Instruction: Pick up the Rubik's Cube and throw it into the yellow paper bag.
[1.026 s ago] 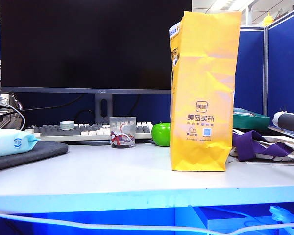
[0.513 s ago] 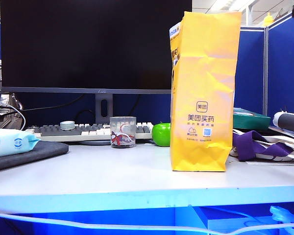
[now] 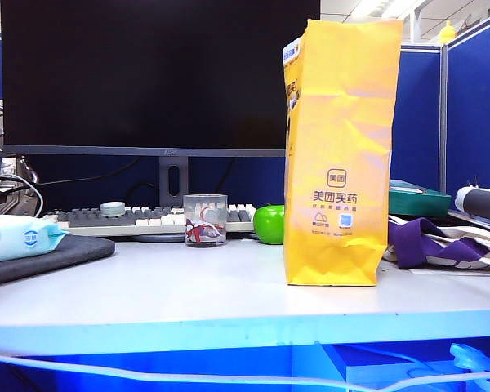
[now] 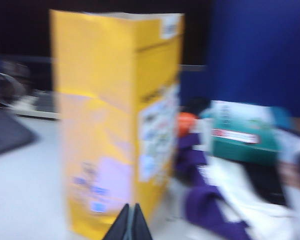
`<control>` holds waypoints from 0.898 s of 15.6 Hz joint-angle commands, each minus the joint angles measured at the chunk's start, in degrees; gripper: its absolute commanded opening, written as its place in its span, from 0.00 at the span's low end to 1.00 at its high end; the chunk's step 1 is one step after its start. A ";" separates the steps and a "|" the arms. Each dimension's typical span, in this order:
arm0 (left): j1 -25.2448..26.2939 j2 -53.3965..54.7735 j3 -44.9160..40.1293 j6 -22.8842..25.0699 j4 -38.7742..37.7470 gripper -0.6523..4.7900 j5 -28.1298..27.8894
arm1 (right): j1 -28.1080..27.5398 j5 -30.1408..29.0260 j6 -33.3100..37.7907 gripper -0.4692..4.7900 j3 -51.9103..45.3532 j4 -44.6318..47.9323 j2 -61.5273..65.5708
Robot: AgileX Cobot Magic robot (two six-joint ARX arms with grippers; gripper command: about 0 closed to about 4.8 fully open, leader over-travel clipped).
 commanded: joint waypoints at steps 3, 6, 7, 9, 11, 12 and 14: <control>0.02 -0.04 -1.38 4.04 0.66 0.22 0.68 | 0.00 -0.85 -0.85 0.08 -1.09 -2.27 0.07; 0.02 -0.04 -1.38 2.78 0.44 0.22 1.75 | 0.00 -3.87 3.28 0.08 -1.09 -2.19 0.04; 0.02 -0.04 -1.38 2.34 0.50 0.22 1.75 | 0.00 -3.89 5.33 0.08 -1.09 -1.95 0.04; 0.02 -0.04 -1.38 1.53 0.46 0.22 1.84 | 0.00 -3.89 7.98 0.08 -1.09 -2.27 0.04; 0.02 -0.04 -1.38 0.00 0.57 0.25 6.32 | 0.00 -3.87 7.98 0.08 -1.09 -2.45 0.04; 0.02 -0.04 -1.38 -0.02 0.57 0.28 8.22 | 0.00 -3.87 7.96 0.08 -1.09 -2.45 0.04; 0.02 -0.04 -1.38 -1.01 -0.35 0.28 9.29 | -0.02 -3.87 7.96 0.08 -1.09 -2.45 0.04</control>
